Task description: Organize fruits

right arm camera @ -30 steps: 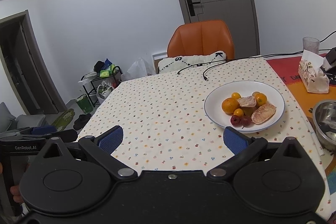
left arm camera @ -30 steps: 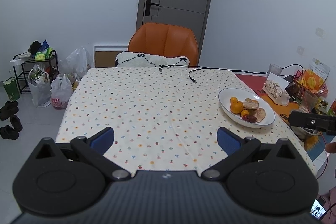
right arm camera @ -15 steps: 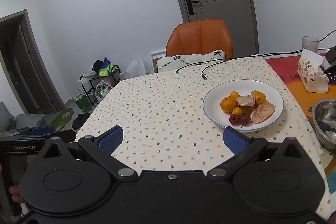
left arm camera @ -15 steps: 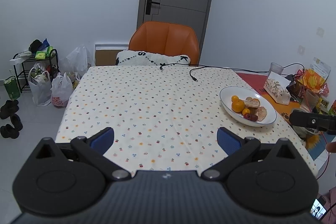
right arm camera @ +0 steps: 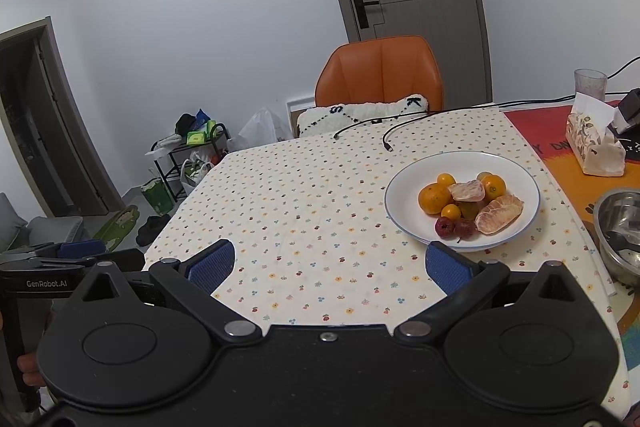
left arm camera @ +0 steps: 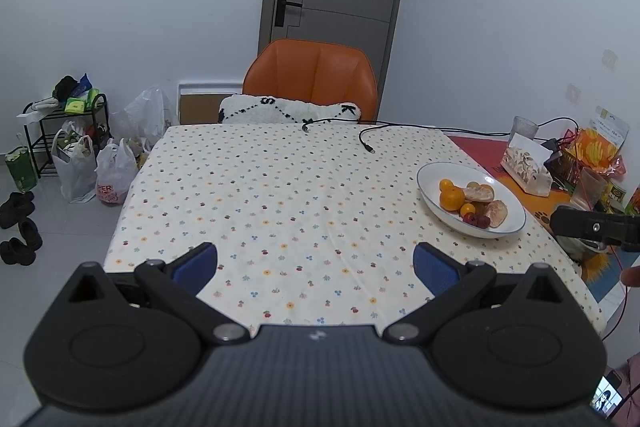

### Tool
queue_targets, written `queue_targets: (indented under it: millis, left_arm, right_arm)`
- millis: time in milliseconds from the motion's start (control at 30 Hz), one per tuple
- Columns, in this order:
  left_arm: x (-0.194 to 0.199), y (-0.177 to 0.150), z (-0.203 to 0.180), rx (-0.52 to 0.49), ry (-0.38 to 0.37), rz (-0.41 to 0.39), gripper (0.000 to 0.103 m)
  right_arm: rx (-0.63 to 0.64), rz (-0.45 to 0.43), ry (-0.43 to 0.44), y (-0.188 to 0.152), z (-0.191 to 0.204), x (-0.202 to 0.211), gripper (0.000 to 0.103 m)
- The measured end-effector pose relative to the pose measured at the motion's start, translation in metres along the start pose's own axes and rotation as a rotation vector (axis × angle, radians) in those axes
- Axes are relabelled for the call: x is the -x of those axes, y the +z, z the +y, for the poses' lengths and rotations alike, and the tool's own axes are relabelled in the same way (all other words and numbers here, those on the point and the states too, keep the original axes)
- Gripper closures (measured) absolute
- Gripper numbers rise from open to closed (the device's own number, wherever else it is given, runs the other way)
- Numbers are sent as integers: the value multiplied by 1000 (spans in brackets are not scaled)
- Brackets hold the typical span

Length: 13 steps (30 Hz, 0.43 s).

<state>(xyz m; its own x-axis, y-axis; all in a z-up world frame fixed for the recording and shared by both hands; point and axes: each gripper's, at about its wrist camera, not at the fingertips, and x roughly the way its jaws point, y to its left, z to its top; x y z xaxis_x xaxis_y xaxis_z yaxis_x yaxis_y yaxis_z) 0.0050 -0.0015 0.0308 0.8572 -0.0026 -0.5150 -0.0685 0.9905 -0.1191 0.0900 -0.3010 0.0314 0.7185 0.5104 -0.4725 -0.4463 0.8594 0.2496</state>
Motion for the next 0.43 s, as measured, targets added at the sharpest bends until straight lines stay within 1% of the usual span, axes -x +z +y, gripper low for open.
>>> queue_targets:
  millis: [433]
  left_arm:
    - [-2,-2,-1,-8,-4,4,0]
  right_arm:
    - [-7,6,-7,-1,-4,-2,0]
